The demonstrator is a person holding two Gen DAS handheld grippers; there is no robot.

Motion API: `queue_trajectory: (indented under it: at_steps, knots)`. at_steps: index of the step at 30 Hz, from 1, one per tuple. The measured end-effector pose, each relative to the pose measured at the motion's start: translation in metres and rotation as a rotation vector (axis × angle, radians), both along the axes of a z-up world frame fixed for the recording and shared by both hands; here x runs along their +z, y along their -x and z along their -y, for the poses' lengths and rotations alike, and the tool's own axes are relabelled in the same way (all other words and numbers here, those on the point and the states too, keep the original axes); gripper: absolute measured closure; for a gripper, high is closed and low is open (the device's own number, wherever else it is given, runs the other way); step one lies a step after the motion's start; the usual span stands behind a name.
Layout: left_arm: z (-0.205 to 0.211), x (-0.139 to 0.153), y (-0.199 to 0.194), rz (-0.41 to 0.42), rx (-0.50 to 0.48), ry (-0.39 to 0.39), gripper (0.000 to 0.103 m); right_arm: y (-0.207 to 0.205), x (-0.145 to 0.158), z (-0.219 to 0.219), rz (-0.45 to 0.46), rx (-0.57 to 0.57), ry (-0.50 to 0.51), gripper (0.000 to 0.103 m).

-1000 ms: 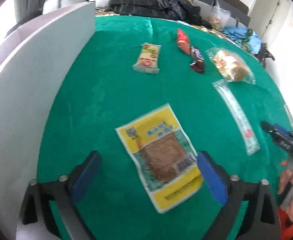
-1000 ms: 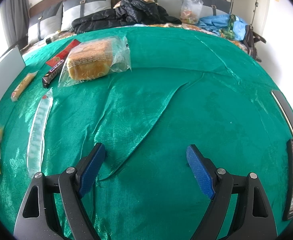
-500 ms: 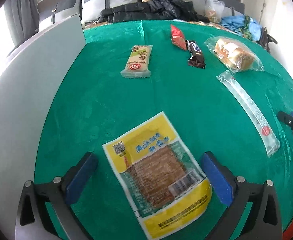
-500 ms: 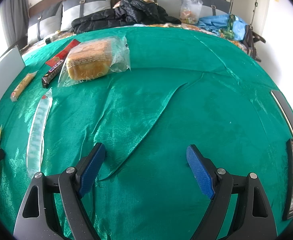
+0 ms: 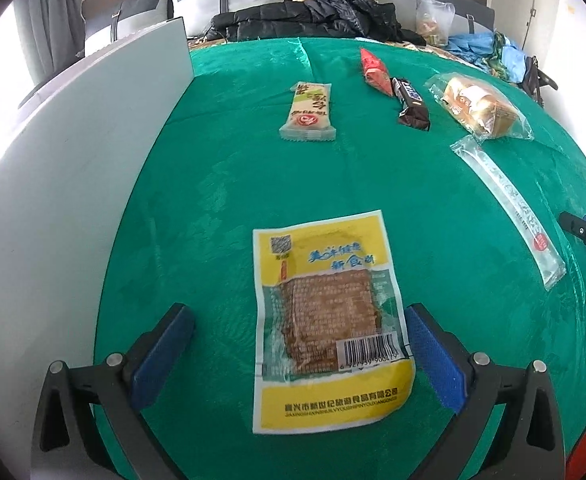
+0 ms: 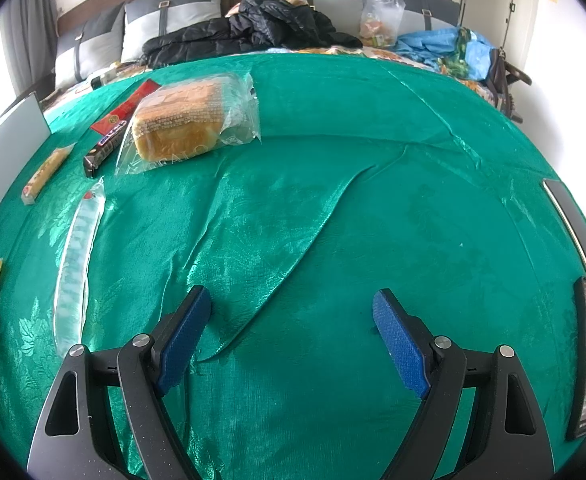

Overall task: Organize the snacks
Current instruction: 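Lower the left gripper onto the yellow dried-tofu packet and grasp it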

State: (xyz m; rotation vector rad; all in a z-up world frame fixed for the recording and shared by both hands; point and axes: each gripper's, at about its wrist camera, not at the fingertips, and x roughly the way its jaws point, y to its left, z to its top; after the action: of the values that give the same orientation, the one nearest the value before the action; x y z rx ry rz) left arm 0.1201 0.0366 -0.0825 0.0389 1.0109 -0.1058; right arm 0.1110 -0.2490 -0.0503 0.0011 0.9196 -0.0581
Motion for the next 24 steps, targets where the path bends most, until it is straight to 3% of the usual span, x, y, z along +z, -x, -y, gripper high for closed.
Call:
queue_trajectory:
  at_steps: [11,13,17,24]
  knots:
    - [-0.015,0.002,0.001,-0.096,0.023,0.024,0.002,0.0,0.0,0.0,0.001,0.0,0.0,0.018]
    - [-0.017,0.005,0.003,-0.089,0.036,0.024,0.007,0.0,0.0,0.0,0.001,0.0,0.0,0.018]
    - [-0.016,0.008,0.004,-0.056,0.024,0.0,0.03,0.0,0.0,0.0,0.001,0.0,0.0,0.018]
    - [-0.018,0.008,0.01,-0.007,-0.006,0.009,0.035,0.0,0.0,0.0,0.001,0.0,0.0,0.018]
